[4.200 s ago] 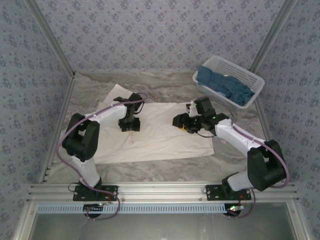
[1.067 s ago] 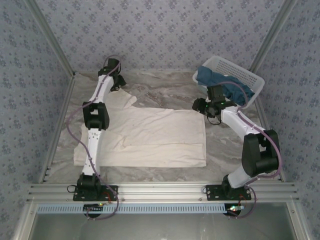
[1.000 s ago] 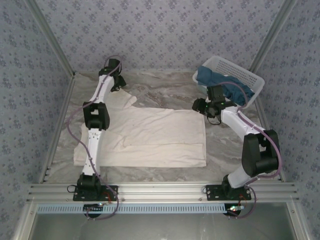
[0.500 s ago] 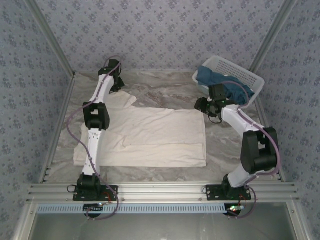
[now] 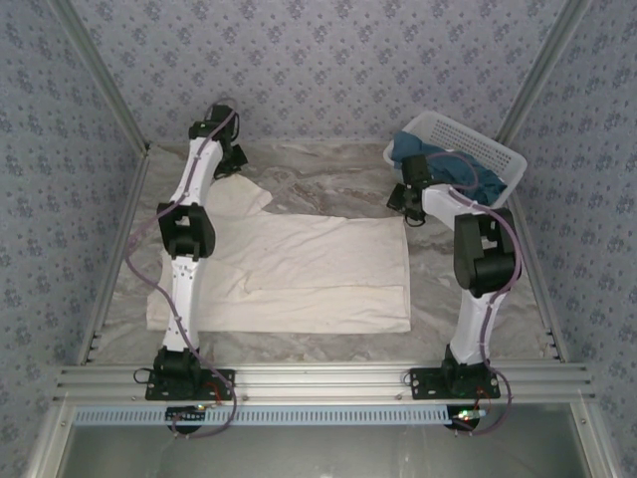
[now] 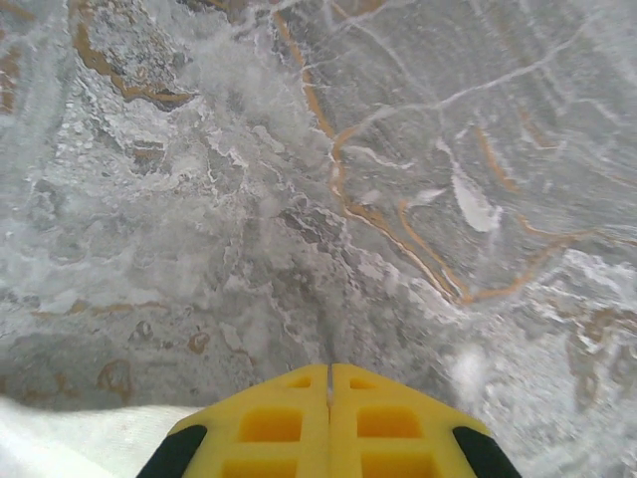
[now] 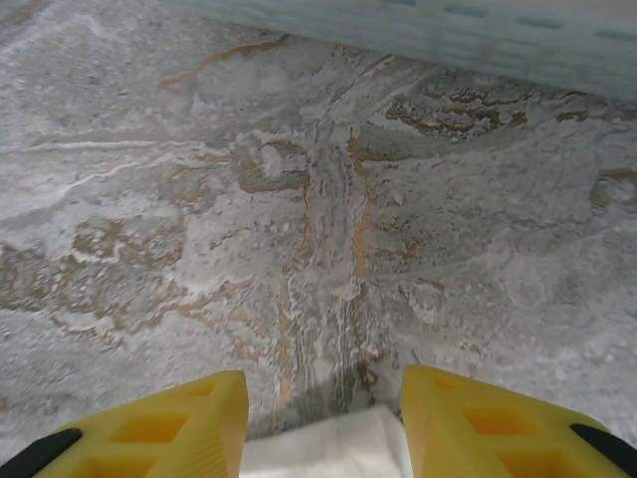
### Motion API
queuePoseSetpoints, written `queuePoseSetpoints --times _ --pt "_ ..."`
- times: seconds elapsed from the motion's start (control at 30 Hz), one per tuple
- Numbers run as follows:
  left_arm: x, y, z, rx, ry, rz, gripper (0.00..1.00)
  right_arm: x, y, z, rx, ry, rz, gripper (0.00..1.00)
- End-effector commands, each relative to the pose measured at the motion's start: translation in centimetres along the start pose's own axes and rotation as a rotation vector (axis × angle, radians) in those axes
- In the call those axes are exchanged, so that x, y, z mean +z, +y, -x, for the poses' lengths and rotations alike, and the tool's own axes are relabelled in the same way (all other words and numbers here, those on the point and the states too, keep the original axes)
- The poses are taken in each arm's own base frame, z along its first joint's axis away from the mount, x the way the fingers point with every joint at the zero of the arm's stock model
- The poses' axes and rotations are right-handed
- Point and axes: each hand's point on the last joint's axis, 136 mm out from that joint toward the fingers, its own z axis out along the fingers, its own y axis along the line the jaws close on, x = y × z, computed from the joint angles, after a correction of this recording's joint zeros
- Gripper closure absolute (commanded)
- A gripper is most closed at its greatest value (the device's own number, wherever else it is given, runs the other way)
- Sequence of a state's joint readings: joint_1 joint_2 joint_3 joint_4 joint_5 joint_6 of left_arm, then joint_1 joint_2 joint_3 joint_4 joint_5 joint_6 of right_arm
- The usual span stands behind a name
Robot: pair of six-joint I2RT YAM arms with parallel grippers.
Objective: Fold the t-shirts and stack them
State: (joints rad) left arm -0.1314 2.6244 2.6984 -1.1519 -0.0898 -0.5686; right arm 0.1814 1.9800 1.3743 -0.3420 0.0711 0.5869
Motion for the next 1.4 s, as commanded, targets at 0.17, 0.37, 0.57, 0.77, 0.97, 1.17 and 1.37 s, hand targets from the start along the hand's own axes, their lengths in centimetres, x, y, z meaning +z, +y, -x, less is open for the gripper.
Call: queuePoseSetpoints --times 0.17,0.37,0.57,0.77,0.97,1.17,1.37 --pt "-3.5 -0.3 -0.8 0.013 0.036 -0.038 1.00 1.6 -0.6 -1.3 0.014 0.040 -0.069 0.59" --pt "-4.7 0.1 -0.7 0.019 0.027 -0.024 1.00 2.2 -1.1 -2.3 0.018 0.083 -0.113 0.65" --pt "-6.2 0.4 -0.7 0.029 0.019 -0.015 1.00 -0.7 -1.3 -1.3 0.012 -0.032 -0.122 0.57" --pt "-7.6 0.3 -0.2 0.028 -0.004 -0.025 1.00 -4.7 0.0 1.1 -0.017 -0.184 -0.047 0.53" --pt "-7.5 0.4 -0.5 0.022 0.006 -0.024 1.00 -2.5 -0.5 -1.1 -0.006 -0.105 -0.054 0.53" --pt "-7.9 0.5 -0.4 0.023 0.002 -0.023 1.00 -0.5 -0.6 -1.7 0.050 -0.076 -0.069 0.53" --pt "-8.3 0.7 -0.5 0.028 0.002 -0.017 1.00 0.6 -1.1 -2.9 0.088 -0.056 -0.116 0.55"
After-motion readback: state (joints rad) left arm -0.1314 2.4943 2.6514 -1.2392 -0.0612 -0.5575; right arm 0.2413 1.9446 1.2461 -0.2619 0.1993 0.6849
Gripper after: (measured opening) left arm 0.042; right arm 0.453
